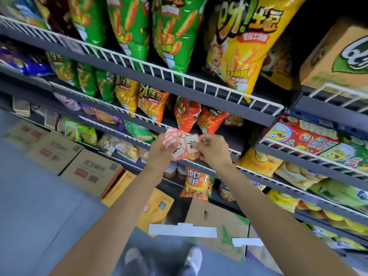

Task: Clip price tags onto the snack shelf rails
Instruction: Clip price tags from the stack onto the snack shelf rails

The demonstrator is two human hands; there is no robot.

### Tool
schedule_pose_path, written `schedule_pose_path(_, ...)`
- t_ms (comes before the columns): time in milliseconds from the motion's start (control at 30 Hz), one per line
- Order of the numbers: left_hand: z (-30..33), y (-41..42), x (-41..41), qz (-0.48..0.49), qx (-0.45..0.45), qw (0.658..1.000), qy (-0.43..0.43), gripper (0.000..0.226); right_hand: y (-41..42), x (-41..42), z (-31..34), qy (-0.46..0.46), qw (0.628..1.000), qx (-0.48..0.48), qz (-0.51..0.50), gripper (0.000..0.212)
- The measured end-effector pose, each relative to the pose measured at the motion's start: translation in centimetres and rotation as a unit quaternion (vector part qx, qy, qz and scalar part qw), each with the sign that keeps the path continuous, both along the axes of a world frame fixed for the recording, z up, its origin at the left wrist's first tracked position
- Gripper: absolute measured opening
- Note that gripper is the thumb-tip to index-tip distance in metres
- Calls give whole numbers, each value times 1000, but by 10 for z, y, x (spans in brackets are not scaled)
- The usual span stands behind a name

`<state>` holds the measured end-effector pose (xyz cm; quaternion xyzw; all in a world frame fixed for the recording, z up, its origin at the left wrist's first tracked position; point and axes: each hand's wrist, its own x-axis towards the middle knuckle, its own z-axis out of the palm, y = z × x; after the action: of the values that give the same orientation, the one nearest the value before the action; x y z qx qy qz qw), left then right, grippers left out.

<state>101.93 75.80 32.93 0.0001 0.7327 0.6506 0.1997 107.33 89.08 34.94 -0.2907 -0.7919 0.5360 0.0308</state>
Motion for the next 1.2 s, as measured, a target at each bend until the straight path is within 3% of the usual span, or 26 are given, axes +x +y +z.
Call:
schedule_pose_path(133,-18,-33,-45,35,-35,998,-32,30,-31,-43,-10,23,999,6,-33,16)
schedule_pose_path(233,-32,-62,-87,6,-57,997,-56,31,-57,-81,-24,18,998,22,-53,14)
schedule_pose_path(333,-43,-93,-129,-36,-89,994,-45,25,-84,-113,-41,17,996,20,-85,7)
schedule_pose_path(433,-57,-126,-180,-76,-139,987,-21,42,-117,-148,-60,21,994,24,-103,10)
schedule_pose_path(533,-69,-150,-222,-76,-176,981,4,30,-144,-181,-71,13,994,30,-106,6)
schedule_pose_path(700,-86,-175,-269,-70,-183,980,27,37,-177,-231,-75,17,996,26,-88,14)
schedule_pose_path(800,-98,-184,-295,-74,-178,980,47,44,-189,-256,-81,17,995,66,-74,8)
schedule_pose_path(900,-113,-192,-321,-89,-161,982,41,50,-201,-277,-93,26,992,94,-77,16)
schedule_pose_path(1200,-139,-204,-357,-177,-150,969,84,56,-234,-318,-114,46,973,154,-167,9)
